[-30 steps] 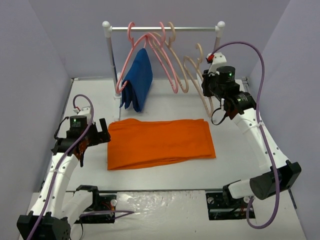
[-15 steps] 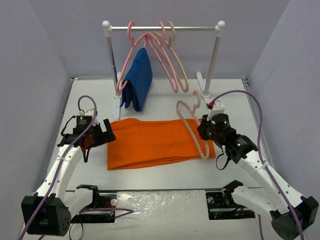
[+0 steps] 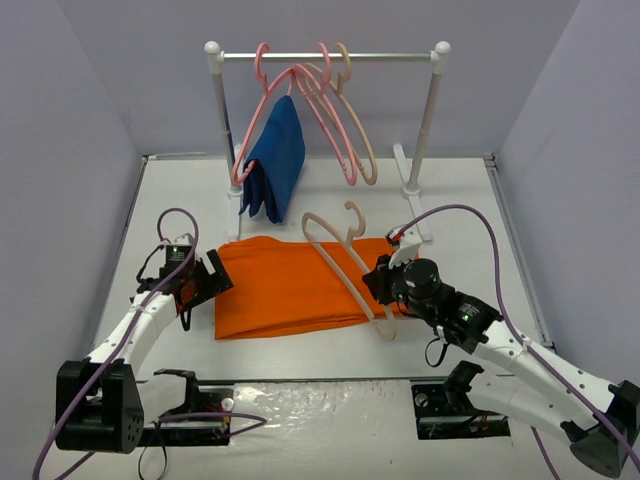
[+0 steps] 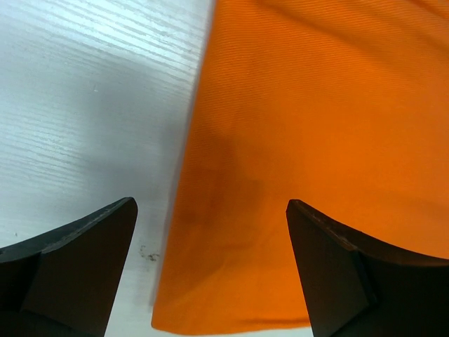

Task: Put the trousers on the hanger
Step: Pick up the hanger from the clothesline, then place the trousers on the hanger.

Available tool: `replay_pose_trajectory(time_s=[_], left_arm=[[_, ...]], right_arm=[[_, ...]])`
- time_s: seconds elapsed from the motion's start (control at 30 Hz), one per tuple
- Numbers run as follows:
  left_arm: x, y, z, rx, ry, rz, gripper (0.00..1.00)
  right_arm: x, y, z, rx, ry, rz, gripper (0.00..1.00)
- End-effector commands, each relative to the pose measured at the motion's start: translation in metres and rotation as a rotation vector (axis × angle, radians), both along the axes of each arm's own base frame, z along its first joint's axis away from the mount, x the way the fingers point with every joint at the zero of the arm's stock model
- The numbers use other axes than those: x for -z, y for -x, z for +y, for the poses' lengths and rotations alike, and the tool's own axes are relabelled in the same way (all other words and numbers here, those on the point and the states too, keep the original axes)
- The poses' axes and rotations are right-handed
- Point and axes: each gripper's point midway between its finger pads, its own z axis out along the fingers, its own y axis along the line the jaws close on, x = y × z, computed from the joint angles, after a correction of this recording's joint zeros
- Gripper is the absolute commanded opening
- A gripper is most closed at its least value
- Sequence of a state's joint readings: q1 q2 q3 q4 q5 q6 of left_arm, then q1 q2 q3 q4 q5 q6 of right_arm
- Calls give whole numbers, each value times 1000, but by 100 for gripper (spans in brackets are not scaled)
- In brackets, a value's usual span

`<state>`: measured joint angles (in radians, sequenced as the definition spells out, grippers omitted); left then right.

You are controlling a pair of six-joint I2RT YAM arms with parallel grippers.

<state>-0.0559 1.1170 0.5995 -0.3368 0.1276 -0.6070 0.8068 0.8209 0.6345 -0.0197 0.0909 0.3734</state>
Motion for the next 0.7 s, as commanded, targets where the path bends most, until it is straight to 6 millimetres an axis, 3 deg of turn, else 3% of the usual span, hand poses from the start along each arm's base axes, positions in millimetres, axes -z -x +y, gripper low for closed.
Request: replay_pose_trajectory(time_s=[0.0, 0.2, 0.37, 0.57, 0.63, 0.67], left_arm=[[-4, -36, 5, -55, -11, -99, 84], [17, -43, -3, -4, 10, -33, 77], [46, -32, -13, 13, 51, 70, 63], [55, -15, -34, 41, 102, 90, 27], [48, -11, -42, 62, 107, 75, 0], [39, -10, -46, 79, 110, 52, 0]], right_arm=[[-32, -7, 13, -11, -93, -113, 0], [-31, -3, 15, -33, -100, -119, 0], [-33, -3, 15, -38, -100, -125, 0], [-29, -4, 22, -52, -81, -113, 0], [-29, -4, 26, -55, -79, -113, 0], [-31, -5, 27, -49, -80, -117, 0]])
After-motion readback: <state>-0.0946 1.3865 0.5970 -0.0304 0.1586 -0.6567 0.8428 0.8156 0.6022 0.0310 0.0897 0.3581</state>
